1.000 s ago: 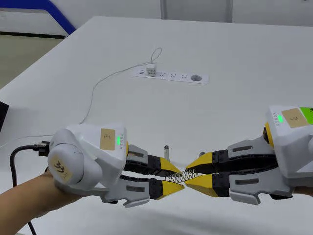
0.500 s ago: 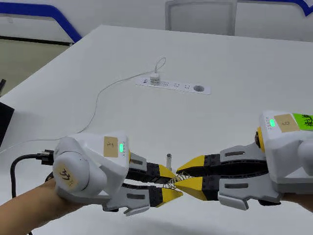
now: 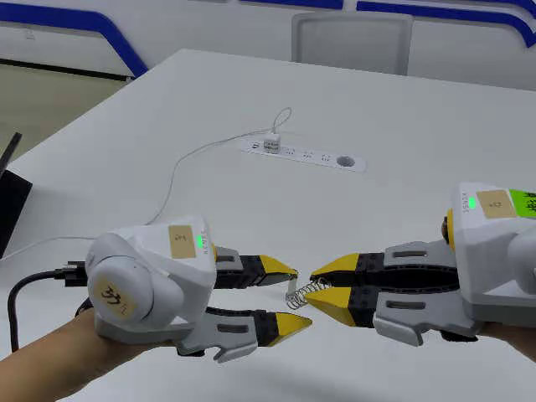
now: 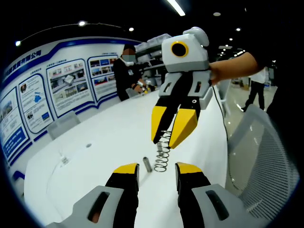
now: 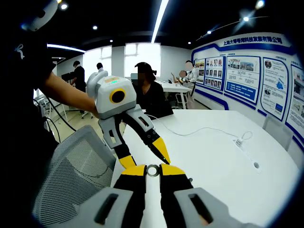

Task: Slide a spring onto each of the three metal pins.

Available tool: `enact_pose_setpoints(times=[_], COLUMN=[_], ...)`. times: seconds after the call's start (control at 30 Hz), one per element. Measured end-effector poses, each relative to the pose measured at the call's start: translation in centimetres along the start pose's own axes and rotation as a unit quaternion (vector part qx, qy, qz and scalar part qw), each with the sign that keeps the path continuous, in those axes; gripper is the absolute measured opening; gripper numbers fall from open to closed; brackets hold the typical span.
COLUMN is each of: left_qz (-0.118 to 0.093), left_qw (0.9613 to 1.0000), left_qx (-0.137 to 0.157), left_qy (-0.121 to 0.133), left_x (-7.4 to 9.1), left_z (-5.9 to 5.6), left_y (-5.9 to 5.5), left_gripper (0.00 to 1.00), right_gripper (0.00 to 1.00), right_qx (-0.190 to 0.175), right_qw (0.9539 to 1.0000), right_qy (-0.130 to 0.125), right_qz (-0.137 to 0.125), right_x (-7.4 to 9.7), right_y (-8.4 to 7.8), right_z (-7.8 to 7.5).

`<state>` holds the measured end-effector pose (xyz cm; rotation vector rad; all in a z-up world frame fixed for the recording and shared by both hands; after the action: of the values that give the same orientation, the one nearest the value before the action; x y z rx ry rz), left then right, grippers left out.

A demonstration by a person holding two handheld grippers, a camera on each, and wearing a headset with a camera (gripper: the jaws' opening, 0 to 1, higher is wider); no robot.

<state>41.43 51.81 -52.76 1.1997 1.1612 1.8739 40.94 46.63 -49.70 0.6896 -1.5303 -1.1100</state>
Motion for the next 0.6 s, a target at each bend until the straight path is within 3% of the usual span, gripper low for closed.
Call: enact_pose_setpoints(times=[0.3,0.4,0.6], left_qz=[0.012,0.021,0.008], left_qw=[0.9984,0.9963,0.9918], left_qx=[0.036,0.059,0.095], left_qy=[0.042,0.059,0.085], left_x=[1.7,2.5,3.6], left_z=[0.7,1.4,2.3], left_y=[-2.7,-3.9,-4.8], left_gripper=[0.48,0.52,0.61], right_gripper=[0.11,0.11,0.11], right_qx=[-0.005,-0.006,-0.017], right_qw=[0.9996,0.9990,0.9978], right_qy=[-0.022,-0.036,-0.052], right_qz=[0.019,0.028,0.037], right_x=[-0.3,-0.5,-0.7], right_y=[-0.5,-0.7,-1.2], right_z=[-1.3,-1.9,-3.0])
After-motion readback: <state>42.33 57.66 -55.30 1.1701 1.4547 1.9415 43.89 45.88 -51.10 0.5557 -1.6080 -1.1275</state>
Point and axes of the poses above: the centre of the closed fingertips' face, and the gripper's own axes: x roughly backward along the fingers, z roughly to its left, y roughly out of its top, the point moved 3 cm from there along x, roughly backward along the fingers, and after that the axes turned 3 degrees about -x, right-handed, at the moved point
